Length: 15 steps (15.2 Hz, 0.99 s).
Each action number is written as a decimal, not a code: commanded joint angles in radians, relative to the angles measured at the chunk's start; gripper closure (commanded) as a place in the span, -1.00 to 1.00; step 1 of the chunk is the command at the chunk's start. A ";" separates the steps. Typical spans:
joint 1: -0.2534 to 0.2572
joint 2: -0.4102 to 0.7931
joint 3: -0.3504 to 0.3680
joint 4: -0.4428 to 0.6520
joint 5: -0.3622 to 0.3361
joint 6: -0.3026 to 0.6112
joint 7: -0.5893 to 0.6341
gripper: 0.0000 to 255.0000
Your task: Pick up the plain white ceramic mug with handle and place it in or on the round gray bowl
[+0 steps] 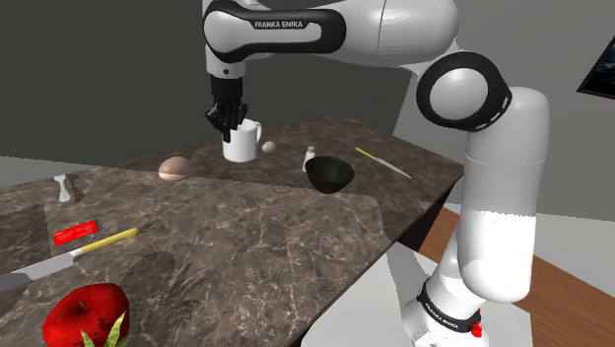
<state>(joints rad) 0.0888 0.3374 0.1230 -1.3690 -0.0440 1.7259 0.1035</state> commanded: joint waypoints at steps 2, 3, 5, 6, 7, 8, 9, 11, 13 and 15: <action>-0.041 -0.104 -0.014 -0.134 0.017 0.032 -0.053 1.00; -0.054 -0.134 -0.020 -0.173 0.022 0.040 -0.071 1.00; -0.077 -0.193 -0.034 -0.245 0.030 0.054 -0.108 1.00; -0.089 -0.221 -0.041 -0.278 0.034 0.060 -0.128 1.00; -0.100 -0.247 -0.049 -0.309 0.038 0.065 -0.147 1.00; -0.110 -0.273 -0.058 -0.339 0.040 0.069 -0.166 1.00; -0.121 -0.298 -0.067 -0.367 0.043 0.072 -0.186 1.00; -0.141 -0.345 -0.086 -0.418 0.046 0.076 -0.226 1.00; -0.161 -0.389 -0.106 -0.464 0.048 0.078 -0.267 1.00; -0.181 -0.430 -0.128 -0.505 0.048 0.078 -0.309 1.00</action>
<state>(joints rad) -0.0799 -0.0646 0.0077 -1.8473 0.0034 1.8050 -0.1790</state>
